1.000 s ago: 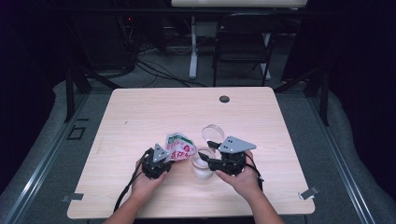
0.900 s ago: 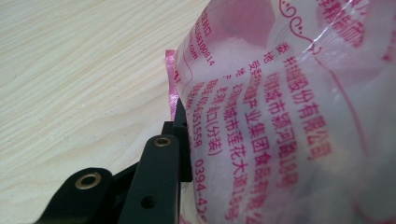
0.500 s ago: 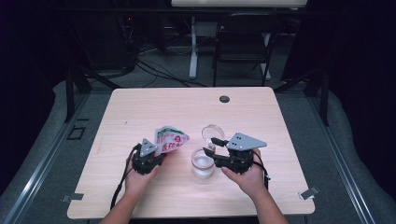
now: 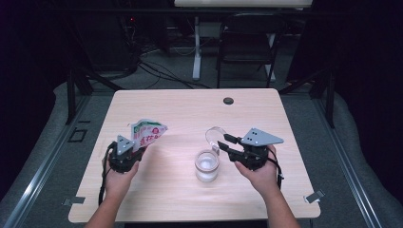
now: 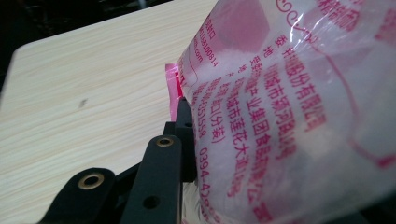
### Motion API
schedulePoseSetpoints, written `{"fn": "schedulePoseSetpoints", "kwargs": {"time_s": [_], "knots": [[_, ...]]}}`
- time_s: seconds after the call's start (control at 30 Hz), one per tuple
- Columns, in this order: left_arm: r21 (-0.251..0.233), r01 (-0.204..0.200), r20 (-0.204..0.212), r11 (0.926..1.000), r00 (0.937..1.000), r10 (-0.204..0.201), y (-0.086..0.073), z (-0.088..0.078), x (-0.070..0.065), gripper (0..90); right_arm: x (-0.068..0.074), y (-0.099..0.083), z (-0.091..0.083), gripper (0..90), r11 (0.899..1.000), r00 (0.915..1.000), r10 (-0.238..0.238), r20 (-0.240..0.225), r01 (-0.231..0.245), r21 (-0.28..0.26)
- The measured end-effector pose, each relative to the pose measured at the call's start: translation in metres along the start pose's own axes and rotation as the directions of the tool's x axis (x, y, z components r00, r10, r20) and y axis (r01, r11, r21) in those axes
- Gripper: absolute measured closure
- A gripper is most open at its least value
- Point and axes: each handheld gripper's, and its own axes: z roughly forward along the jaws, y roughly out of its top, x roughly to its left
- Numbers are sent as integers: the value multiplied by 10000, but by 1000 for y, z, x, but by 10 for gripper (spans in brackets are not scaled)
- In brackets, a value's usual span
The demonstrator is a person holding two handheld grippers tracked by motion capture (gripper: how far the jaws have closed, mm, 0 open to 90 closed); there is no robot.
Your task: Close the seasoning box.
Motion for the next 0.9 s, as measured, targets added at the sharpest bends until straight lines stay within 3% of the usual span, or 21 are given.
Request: {"fn": "schedulePoseSetpoints", "kwargs": {"time_s": [0.13, 0.37, 0.63, 0.9], "knots": [[375, -15, -468, 9993, 9989, 33, -12, -6, 15, 756, -11, -1, 1, 658, 9989, 9987, 458, 204, -460, 85], [424, 578, -1013, 9974, 9934, -532, -32, -16, 35, 756, -23, -2, 2, 728, 9950, 9948, 1000, 210, -1000, -1], [489, 875, -1442, 9950, 9863, -797, -41, -20, 44, 757, -30, -4, 4, 755, 9929, 9920, 1189, 413, -1190, 1], [1344, 1044, -1558, 9854, 9843, -830, -51, -5, 49, 754, -34, -9, 7, 775, 9915, 9901, 1291, 546, -1299, 103]]}}
